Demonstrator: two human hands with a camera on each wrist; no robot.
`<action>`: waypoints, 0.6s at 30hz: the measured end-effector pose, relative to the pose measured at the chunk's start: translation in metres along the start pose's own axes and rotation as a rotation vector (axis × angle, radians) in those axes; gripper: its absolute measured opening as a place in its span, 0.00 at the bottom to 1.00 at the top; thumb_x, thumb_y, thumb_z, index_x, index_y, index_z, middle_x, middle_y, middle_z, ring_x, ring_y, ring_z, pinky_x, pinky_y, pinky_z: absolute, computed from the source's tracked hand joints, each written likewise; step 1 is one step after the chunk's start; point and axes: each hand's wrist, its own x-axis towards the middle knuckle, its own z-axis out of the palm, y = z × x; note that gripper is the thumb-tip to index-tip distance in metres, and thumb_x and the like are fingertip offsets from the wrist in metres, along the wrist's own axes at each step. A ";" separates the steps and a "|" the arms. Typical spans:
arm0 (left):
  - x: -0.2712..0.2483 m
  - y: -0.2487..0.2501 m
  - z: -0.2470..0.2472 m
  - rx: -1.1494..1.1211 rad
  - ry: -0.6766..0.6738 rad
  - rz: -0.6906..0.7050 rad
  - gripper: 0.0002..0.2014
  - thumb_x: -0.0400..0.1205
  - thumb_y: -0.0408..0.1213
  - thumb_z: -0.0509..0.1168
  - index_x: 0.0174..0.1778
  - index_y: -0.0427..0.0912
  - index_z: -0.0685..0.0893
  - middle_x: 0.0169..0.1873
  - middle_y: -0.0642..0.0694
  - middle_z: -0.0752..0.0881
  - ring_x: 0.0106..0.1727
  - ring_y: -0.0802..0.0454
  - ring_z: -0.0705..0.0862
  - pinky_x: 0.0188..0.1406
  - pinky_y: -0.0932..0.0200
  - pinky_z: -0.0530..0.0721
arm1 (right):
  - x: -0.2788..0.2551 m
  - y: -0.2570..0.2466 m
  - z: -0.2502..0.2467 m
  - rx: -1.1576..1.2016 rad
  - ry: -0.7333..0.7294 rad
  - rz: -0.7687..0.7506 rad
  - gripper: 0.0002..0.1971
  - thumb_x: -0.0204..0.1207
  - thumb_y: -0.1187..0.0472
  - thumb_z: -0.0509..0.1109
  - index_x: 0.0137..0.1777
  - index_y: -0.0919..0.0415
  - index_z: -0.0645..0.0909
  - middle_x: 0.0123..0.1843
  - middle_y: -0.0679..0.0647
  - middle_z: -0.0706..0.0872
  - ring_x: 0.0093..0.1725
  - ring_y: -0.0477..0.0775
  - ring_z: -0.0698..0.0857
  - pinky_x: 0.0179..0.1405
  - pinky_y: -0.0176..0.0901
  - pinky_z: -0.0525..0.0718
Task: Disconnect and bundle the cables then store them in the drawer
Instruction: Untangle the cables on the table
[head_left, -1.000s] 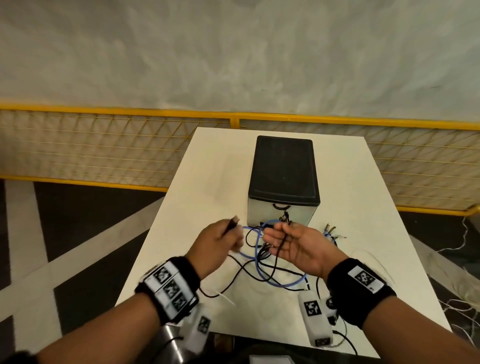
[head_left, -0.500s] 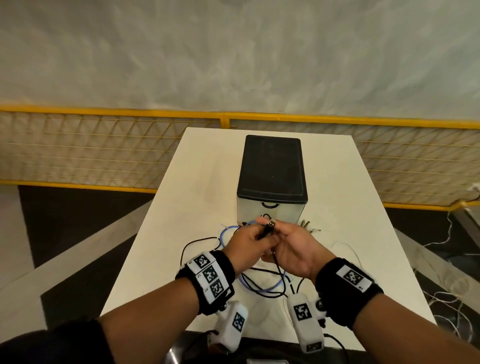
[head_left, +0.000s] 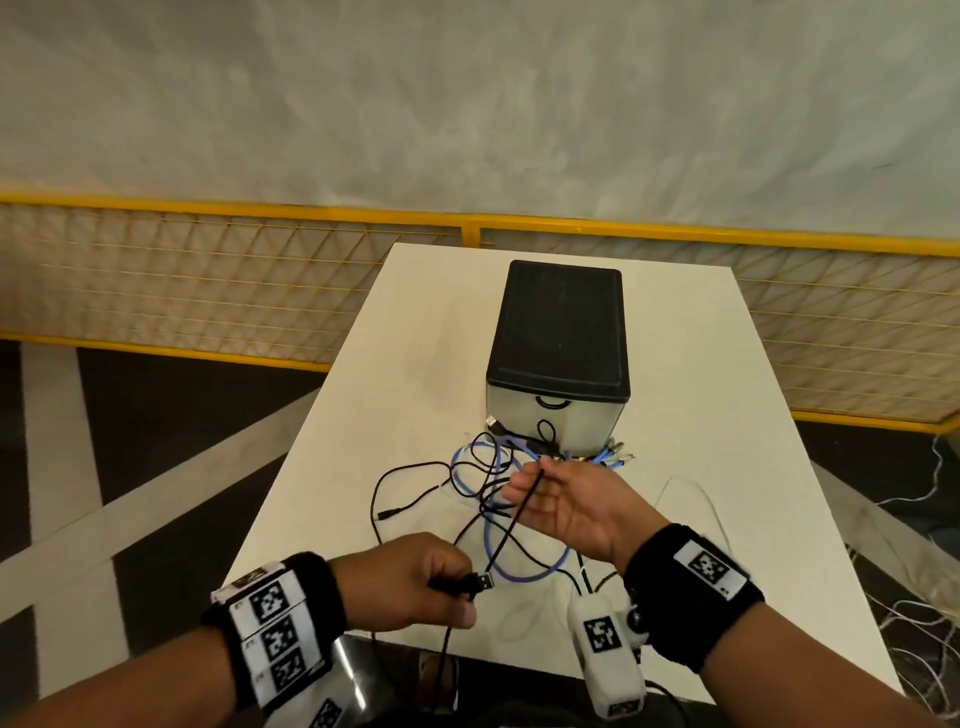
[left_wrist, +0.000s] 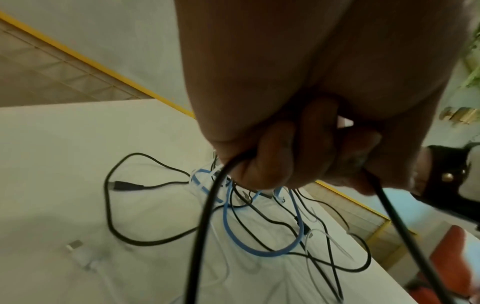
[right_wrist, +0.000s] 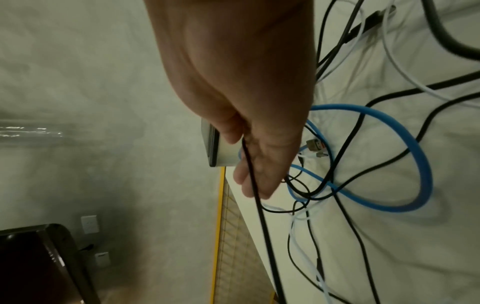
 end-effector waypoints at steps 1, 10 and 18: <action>-0.004 0.002 -0.001 0.006 -0.008 0.005 0.14 0.79 0.41 0.72 0.30 0.51 0.76 0.27 0.54 0.72 0.30 0.60 0.70 0.34 0.61 0.70 | -0.001 0.001 0.001 0.000 0.014 -0.005 0.16 0.89 0.59 0.55 0.46 0.64 0.82 0.36 0.59 0.91 0.37 0.56 0.93 0.40 0.50 0.90; -0.026 0.029 -0.018 0.008 -0.039 0.042 0.12 0.80 0.41 0.72 0.33 0.49 0.77 0.28 0.55 0.71 0.31 0.61 0.69 0.36 0.62 0.70 | -0.008 -0.014 -0.005 0.149 0.070 -0.141 0.10 0.86 0.62 0.61 0.50 0.65 0.83 0.35 0.57 0.90 0.36 0.54 0.92 0.33 0.48 0.90; -0.041 0.025 -0.048 0.131 0.029 -0.044 0.18 0.76 0.57 0.71 0.35 0.44 0.82 0.28 0.51 0.76 0.31 0.59 0.73 0.34 0.60 0.72 | -0.031 -0.012 -0.021 0.057 -0.087 -0.120 0.07 0.84 0.58 0.65 0.51 0.58 0.83 0.47 0.56 0.92 0.44 0.55 0.93 0.42 0.51 0.88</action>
